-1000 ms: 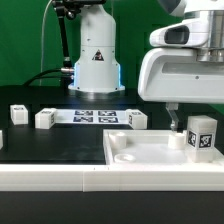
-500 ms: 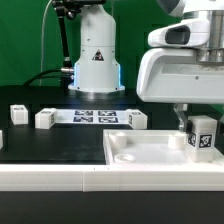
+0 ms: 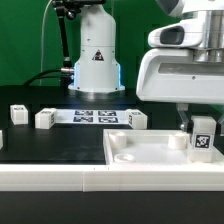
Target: Assemble one leg
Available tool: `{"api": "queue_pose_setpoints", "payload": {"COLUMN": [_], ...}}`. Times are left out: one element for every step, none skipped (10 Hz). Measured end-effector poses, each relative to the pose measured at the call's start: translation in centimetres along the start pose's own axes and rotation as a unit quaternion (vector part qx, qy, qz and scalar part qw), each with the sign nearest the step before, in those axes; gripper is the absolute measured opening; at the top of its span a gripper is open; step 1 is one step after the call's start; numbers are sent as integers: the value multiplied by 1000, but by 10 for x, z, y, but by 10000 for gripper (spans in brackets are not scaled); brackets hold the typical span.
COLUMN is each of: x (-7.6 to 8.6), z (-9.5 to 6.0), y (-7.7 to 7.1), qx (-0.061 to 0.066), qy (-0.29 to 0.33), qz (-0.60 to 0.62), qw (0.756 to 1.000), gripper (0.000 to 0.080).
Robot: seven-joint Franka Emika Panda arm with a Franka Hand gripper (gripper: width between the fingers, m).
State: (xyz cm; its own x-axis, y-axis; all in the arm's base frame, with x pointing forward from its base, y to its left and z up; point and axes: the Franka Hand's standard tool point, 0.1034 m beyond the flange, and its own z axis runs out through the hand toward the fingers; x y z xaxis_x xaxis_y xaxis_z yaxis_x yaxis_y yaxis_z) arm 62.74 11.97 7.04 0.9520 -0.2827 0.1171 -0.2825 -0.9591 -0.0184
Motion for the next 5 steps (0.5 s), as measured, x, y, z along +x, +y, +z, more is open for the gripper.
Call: {"api": "queue_pose_setpoints", "payload": {"x": [0,-1,-1,0,0], "z": [0,0,0,0,0], "y": [1,2,7,11,16], "qx": [0,-4,-12,-16,-21], "qy": [2,4,6,12,22], "qz": [43,90,140,171,206], "qw": [999,996,990,985,978], "gripper": [291,291,300,307,307]}}
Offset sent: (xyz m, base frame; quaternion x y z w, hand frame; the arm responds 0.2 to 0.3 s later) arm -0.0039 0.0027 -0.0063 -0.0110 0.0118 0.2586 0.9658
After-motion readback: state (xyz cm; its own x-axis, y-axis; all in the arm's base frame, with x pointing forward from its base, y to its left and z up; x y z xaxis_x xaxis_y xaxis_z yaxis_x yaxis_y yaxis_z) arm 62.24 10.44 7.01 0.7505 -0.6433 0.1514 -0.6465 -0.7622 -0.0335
